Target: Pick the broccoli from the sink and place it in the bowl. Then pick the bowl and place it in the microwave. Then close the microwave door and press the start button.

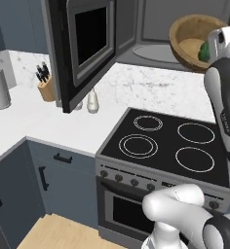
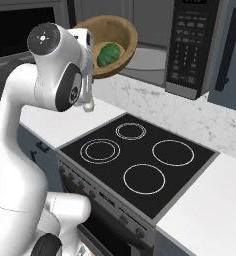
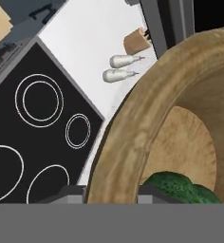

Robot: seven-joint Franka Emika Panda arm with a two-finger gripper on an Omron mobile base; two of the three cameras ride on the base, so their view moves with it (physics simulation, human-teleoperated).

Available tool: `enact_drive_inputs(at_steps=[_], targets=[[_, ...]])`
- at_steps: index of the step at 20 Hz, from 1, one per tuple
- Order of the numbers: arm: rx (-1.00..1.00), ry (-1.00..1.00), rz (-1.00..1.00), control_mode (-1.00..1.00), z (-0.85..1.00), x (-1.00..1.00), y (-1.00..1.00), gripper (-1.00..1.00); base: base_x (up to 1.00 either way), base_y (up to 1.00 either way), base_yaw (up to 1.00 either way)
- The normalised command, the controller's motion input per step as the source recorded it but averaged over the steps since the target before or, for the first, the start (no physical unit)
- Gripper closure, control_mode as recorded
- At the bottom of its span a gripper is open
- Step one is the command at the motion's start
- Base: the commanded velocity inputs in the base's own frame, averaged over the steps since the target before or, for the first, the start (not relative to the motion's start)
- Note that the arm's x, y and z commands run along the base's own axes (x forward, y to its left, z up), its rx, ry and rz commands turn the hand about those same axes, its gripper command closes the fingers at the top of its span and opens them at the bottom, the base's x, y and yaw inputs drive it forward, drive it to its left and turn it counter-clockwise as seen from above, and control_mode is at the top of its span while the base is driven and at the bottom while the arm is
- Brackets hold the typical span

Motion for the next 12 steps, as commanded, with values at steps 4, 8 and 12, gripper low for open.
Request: enact_drive_inputs(at_steps=[4,8,12], targets=[[0.00,0.00,-0.02,-1.00,0.02,1.00,-0.07,1.00,0.00,0.00,0.00],[0.00,0.00,-0.03,-1.00,0.00,1.00,-0.18,1.00,0.00,0.00,0.00],[0.00,0.01,-0.01,-1.00,0.00,0.84,-0.16,1.00,0.00,0.00,0.00]])
